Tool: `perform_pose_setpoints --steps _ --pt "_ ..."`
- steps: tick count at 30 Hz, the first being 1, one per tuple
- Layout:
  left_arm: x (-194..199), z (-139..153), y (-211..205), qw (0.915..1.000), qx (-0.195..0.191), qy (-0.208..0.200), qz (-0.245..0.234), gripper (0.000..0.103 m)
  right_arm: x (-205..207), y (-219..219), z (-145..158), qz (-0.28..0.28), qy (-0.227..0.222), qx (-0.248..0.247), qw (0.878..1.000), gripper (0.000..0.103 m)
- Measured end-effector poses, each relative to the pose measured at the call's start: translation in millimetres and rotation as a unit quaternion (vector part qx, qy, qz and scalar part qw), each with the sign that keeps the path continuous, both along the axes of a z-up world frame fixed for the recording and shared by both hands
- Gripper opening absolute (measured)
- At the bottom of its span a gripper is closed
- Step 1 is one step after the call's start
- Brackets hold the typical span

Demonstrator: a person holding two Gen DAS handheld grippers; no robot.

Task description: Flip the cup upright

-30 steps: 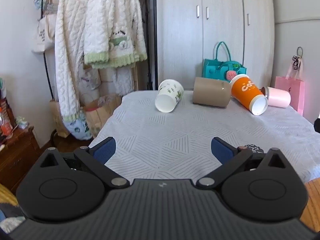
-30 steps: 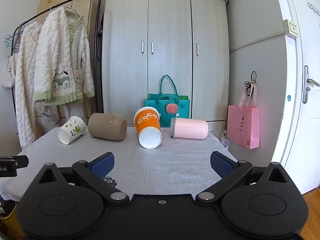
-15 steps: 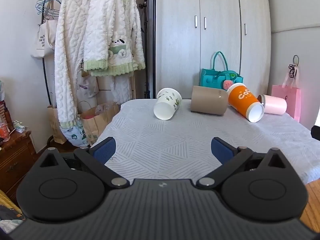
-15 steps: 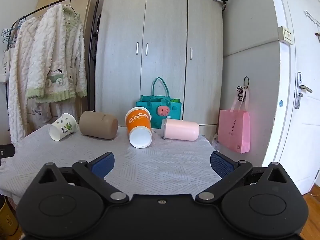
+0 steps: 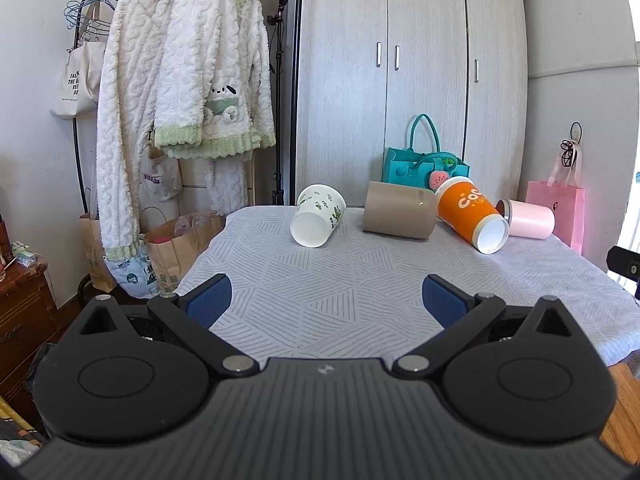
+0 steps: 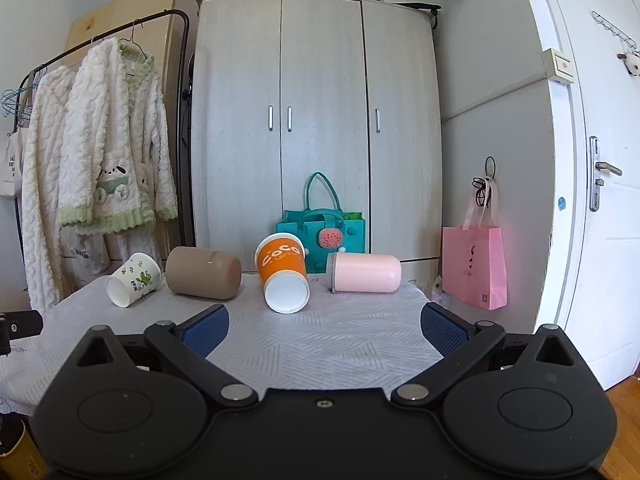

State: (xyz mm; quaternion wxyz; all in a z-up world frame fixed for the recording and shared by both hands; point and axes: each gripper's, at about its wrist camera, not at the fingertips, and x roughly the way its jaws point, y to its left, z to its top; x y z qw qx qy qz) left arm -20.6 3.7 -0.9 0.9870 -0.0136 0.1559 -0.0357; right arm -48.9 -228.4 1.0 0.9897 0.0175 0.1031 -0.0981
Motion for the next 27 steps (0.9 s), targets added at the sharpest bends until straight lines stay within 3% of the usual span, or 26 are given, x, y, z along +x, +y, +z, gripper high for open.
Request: perform_pose_setpoints --steps 27 --pt "-1.0 0.5 4.3 0.9999 -0.01 0.005 0.001 0.103 3.1 2.7 -3.0 0.0 0.021 -0.01 1.0 0.103"
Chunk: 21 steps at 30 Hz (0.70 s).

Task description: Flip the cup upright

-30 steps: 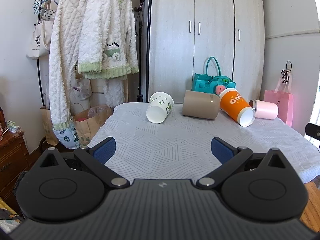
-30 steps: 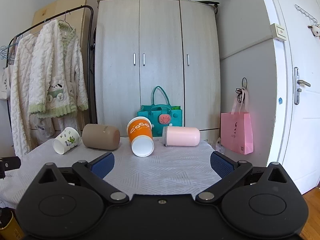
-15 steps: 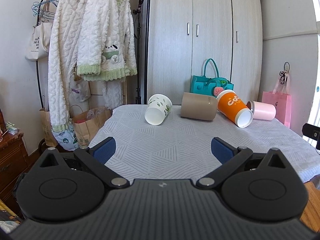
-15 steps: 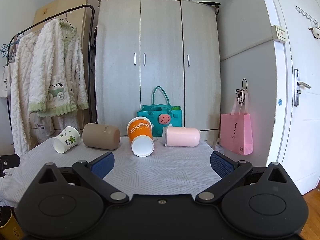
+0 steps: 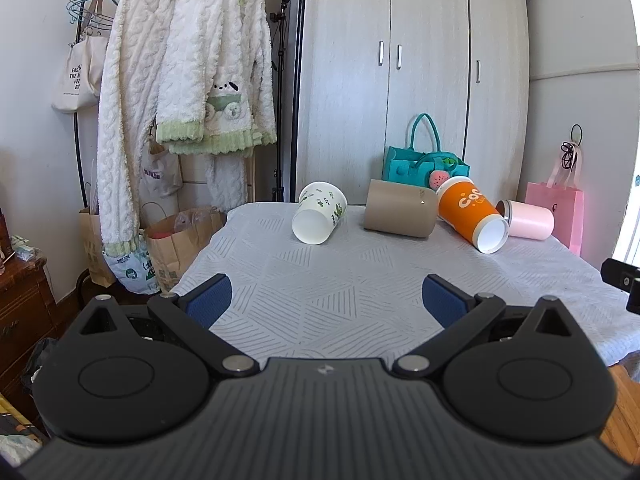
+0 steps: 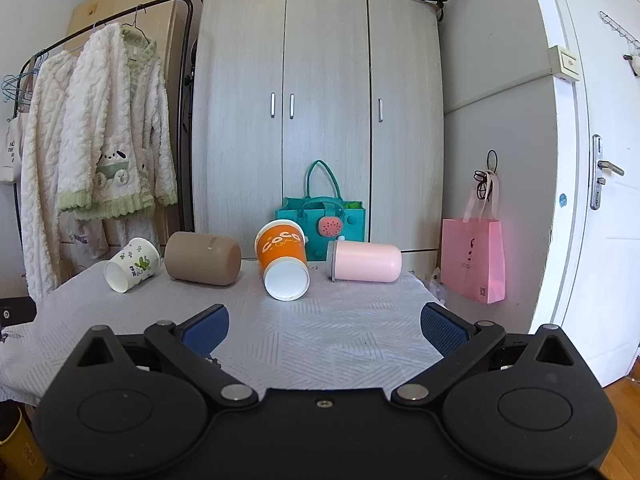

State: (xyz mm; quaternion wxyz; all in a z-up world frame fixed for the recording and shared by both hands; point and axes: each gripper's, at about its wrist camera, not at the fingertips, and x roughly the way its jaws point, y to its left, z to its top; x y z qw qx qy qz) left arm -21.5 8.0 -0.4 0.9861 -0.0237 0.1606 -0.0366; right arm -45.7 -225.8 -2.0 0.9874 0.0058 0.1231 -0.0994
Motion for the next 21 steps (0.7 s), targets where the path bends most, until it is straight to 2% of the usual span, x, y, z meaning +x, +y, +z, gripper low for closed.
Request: perform_pose_setpoints --steps 21 --pt "0.7 -5.0 3.6 1.0 -0.005 0.007 -0.002 0.103 4.5 0.2 -2.4 0.0 0.011 -0.005 1.0 0.103"
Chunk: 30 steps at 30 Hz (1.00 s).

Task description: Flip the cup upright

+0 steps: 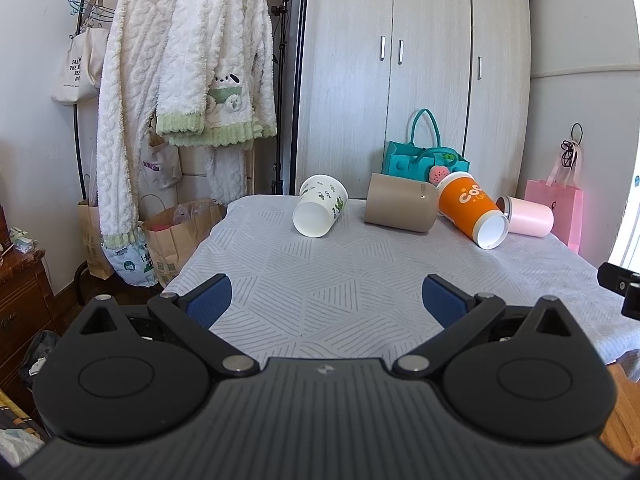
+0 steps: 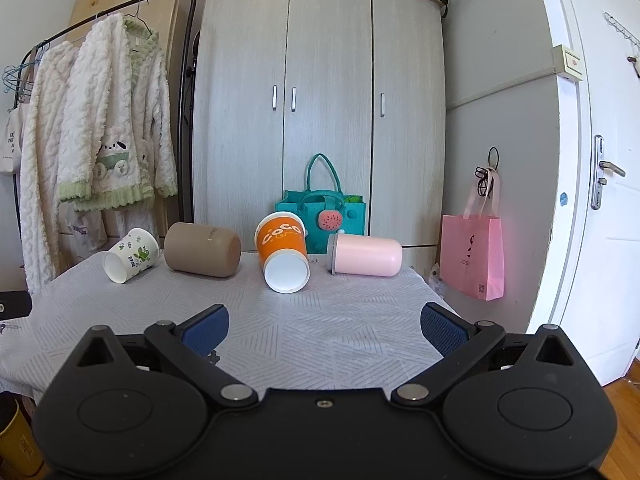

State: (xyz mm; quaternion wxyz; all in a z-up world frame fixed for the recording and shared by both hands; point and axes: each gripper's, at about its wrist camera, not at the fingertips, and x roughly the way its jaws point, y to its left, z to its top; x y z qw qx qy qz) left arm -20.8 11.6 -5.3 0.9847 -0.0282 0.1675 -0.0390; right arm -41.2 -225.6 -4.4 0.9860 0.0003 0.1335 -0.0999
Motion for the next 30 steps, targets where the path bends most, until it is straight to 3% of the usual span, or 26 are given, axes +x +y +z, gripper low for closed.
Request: perform_pose_setpoints --steps 11,19,25,30 --pt "0 -3 0 1.0 0.003 0.005 -0.001 0.103 0 -1 -1 -0.004 0.008 -0.003 1.0 0.103" --pt "12 4 0 0.9983 0.036 0.038 -0.024 0.103 7 -3 9 0.004 0.026 -0.025 0.999 0.103" --pt "38 34 16 0.9957 0.019 0.065 -0.063 0.103 23 -5 38 0.094 0.058 0.001 0.994 0.103" --pt "74 55 46 0.9904 -0.009 0.108 -0.086 0.103 53 6 63 0.183 0.104 0.026 0.977 0.103"
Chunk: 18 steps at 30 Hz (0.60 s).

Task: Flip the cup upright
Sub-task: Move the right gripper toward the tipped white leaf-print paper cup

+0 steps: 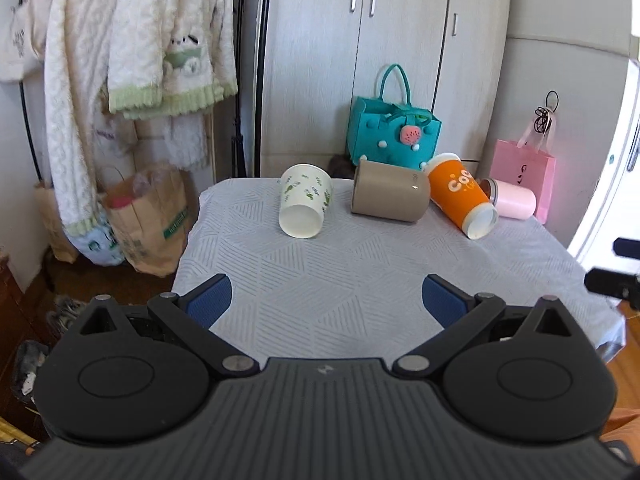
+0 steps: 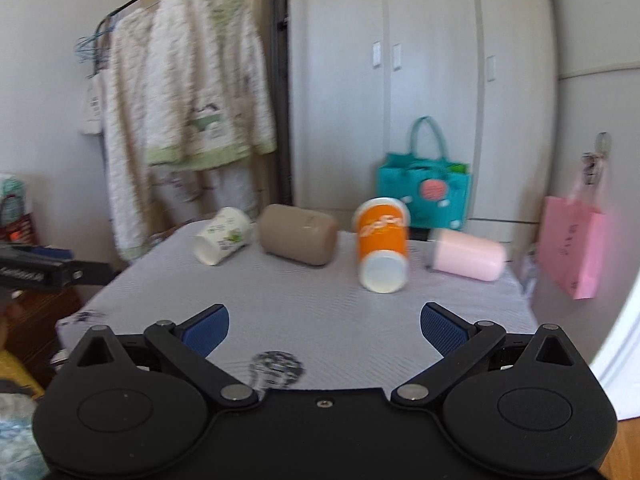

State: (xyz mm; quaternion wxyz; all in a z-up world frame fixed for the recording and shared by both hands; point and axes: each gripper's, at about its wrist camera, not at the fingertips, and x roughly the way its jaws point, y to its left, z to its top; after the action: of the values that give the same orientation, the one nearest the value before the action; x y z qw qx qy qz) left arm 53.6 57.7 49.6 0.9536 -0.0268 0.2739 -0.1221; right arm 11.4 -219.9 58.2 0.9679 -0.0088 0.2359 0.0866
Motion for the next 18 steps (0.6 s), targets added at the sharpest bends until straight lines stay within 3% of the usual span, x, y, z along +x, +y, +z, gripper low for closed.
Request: perform_pose_setpoints --steps 5,11,14,18 --pt "35 17 28 0.999 -0.02 0.036 -0.019 0.103 37 25 16 0.081 0.052 0.003 0.995 0.103" --pt "78 24 47 0.998 -0.041 0.045 -0.019 0.103 89 68 16 0.182 0.112 0.036 0.976 0.103" --pt "100 18 52 0.998 -0.046 0.044 -0.006 0.103 124 93 7 0.207 0.133 0.037 0.969 0.103" --pt "131 3 60 0.994 -0.082 0.071 -0.014 0.103 168 121 -7 0.212 0.153 0.04 0.964 0.103"
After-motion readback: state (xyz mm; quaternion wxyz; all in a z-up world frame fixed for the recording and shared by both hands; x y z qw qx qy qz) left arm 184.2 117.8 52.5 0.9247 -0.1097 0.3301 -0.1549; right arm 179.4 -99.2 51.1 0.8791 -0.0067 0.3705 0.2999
